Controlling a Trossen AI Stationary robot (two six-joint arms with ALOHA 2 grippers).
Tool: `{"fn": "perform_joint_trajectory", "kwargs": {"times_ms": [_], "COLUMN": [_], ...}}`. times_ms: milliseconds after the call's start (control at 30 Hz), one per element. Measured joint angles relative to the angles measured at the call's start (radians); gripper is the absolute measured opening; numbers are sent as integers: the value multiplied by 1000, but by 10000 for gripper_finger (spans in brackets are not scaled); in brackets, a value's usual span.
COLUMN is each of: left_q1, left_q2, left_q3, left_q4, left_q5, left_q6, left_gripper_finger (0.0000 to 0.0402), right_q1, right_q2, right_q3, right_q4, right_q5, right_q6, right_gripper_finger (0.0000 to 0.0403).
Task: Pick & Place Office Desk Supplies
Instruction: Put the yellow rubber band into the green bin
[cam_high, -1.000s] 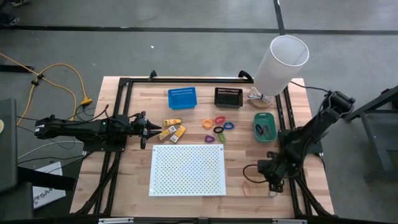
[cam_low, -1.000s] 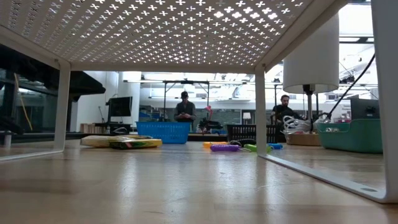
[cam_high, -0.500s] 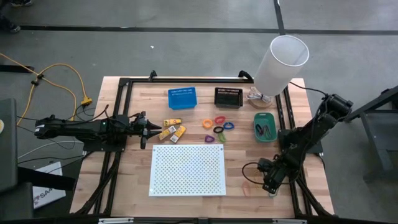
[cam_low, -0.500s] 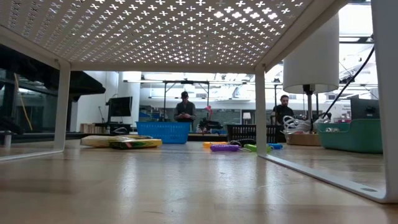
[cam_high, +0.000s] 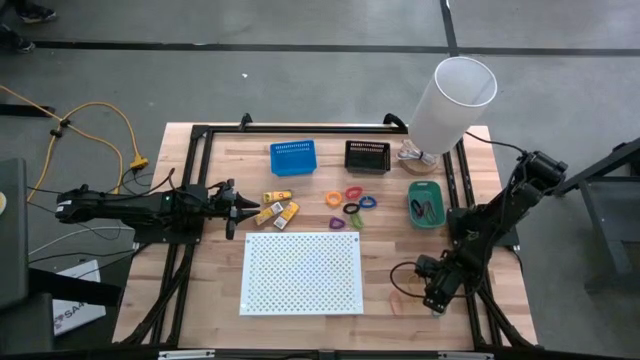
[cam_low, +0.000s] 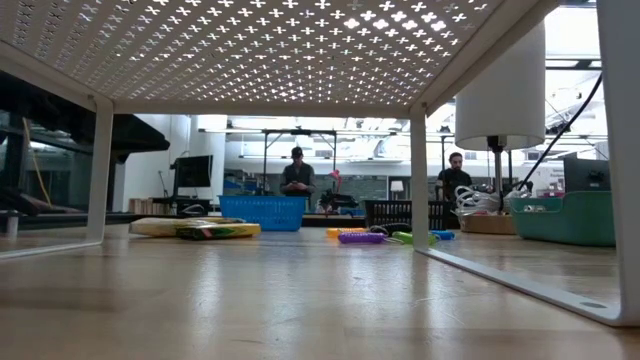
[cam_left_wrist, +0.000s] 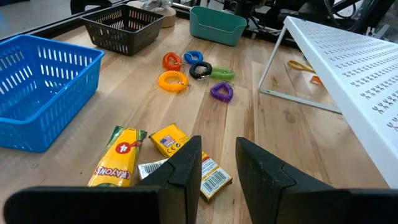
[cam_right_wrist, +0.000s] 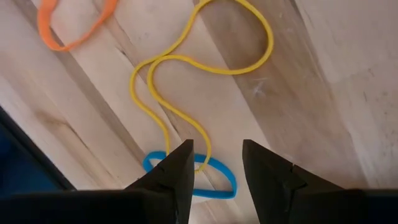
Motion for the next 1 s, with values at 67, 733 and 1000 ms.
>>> {"fn": "perform_joint_trajectory", "kwargs": {"times_ms": [67, 733, 1000], "left_q1": [0, 0, 0], "left_q2": [0, 0, 0], "left_q3": [0, 0, 0], "left_q4": [0, 0, 0], "left_q5": [0, 0, 0], "left_q6": [0, 0, 0], "left_gripper_finger": [95, 95, 95], "right_q1": [7, 162, 161], "right_q2": [1, 103, 103], "right_q3": [0, 0, 0], "right_q4": [15, 80, 89], "right_q5": [1, 130, 155], "right_q6": [2, 175, 195], "right_gripper_finger": [124, 124, 124]}}
